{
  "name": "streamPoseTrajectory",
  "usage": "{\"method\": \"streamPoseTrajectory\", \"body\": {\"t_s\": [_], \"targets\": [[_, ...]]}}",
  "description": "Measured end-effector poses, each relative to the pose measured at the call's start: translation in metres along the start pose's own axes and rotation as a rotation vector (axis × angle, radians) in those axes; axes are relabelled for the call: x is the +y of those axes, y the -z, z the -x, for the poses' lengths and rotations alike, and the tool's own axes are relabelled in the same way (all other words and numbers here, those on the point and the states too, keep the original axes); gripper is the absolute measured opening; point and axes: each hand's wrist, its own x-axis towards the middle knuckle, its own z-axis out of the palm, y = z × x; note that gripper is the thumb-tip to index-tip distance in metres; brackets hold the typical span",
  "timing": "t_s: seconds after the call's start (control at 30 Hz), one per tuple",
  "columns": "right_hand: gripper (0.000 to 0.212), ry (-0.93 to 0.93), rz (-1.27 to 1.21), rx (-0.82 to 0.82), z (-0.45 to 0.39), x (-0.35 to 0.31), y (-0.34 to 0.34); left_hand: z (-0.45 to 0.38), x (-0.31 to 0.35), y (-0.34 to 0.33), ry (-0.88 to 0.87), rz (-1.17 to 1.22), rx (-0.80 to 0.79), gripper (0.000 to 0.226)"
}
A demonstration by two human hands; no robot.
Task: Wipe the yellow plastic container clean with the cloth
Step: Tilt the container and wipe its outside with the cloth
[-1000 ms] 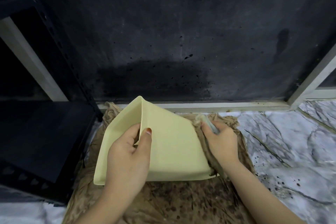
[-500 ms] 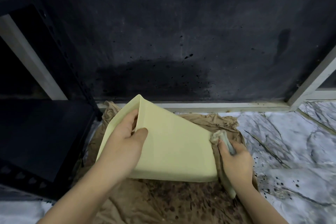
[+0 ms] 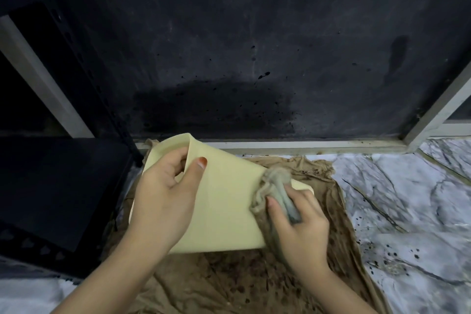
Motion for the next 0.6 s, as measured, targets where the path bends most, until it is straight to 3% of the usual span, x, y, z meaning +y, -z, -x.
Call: {"method": "streamPoseTrajectory", "body": {"t_s": [0.13,0.27,0.6], "targets": [[0.041,0.082,-0.040,-0.118,-0.020,-0.040,-0.020,0.009,-0.008,-0.006,-0.008,-0.014,-0.044,0.019],[0.022,0.015,-0.028,-0.183,-0.037,-0.048,-0.025,0.008,-0.013,-0.003,-0.020,0.003,-0.045,0.021],[0.019,-0.257,0.193,-0.073,-0.052,0.036,0.006,0.006,-0.015,-0.002,0.013,-0.005,-0.030,0.021]]}}
